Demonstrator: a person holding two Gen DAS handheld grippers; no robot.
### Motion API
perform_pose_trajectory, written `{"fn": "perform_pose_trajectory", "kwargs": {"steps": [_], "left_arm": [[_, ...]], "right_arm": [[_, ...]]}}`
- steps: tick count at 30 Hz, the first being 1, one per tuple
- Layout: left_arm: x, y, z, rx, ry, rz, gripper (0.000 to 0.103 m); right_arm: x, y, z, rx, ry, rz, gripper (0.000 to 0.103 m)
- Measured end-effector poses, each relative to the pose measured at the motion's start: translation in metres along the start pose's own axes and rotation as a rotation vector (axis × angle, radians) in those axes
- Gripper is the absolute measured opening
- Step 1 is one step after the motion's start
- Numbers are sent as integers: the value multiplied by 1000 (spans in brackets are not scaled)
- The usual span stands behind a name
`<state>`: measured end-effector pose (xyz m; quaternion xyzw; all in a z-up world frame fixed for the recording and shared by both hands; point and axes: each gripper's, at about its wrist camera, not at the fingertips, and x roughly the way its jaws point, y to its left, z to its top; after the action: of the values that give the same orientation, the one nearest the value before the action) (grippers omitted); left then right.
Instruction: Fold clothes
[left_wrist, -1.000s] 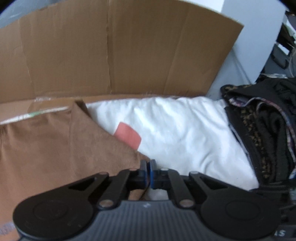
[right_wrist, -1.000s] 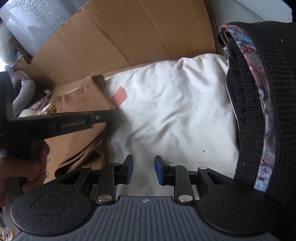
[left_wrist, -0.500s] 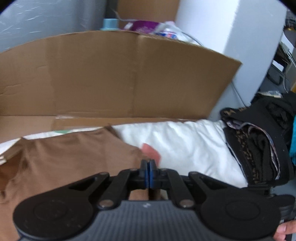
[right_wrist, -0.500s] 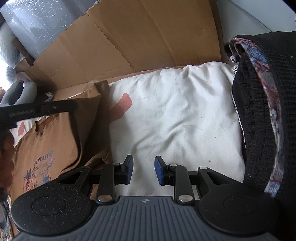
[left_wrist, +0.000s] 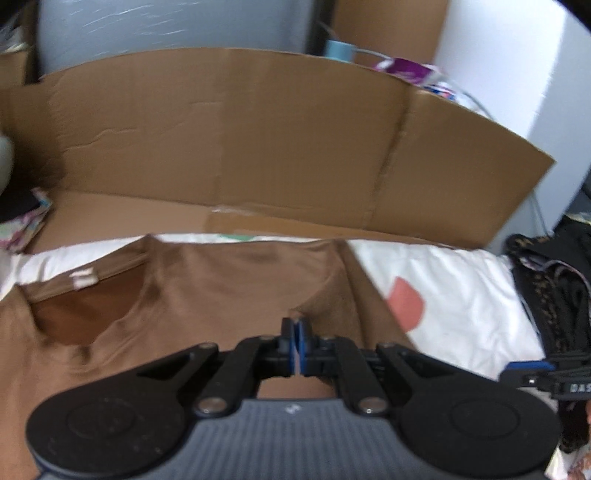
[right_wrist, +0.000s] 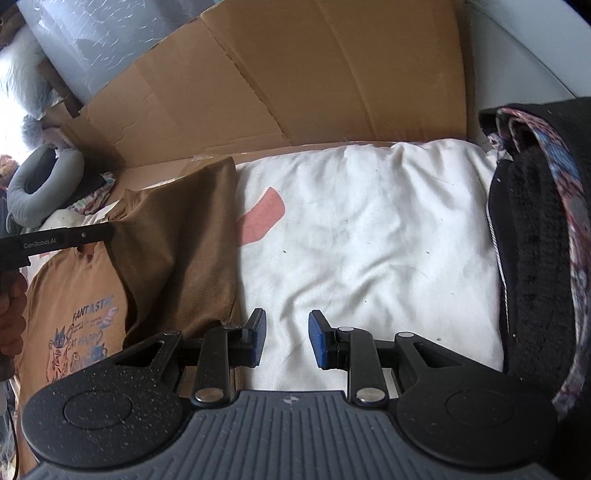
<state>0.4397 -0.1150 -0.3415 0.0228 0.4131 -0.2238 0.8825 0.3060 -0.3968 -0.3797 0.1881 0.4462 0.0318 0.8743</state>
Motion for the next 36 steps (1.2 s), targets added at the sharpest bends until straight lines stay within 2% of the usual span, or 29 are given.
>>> {"fn": "perform_pose_trajectory", "kwargs": {"steps": [6,10,17,19,21,24,27,36], "left_arm": [[10,31,-9,-70,-19,66,2],[20,45,-16,-101,-14,59,3],[30,58,-22,-114,4,0,4],[32,59,-23,-109,10,-26,12],[34,60,-25,-107,7,-51,15],[38,61,-27,-110,7,-74,27],[39,64,-29,-121,-4,-87,32],[41,83,-34,-258,-13,-164,33]], "right_arm": [[6,7,3,-23,2,-7,33],[17,20,12,-116,16,9,33],[34,35,48,-119,-23,35,33],[39,38,56,-110,-30,33,34],[47,40,63,-109,-33,31,34],[60,44,74,-110,-35,30,34],[73,48,83,-110,-38,30,37],[114,62,107,-136,-36,59,38]]}}
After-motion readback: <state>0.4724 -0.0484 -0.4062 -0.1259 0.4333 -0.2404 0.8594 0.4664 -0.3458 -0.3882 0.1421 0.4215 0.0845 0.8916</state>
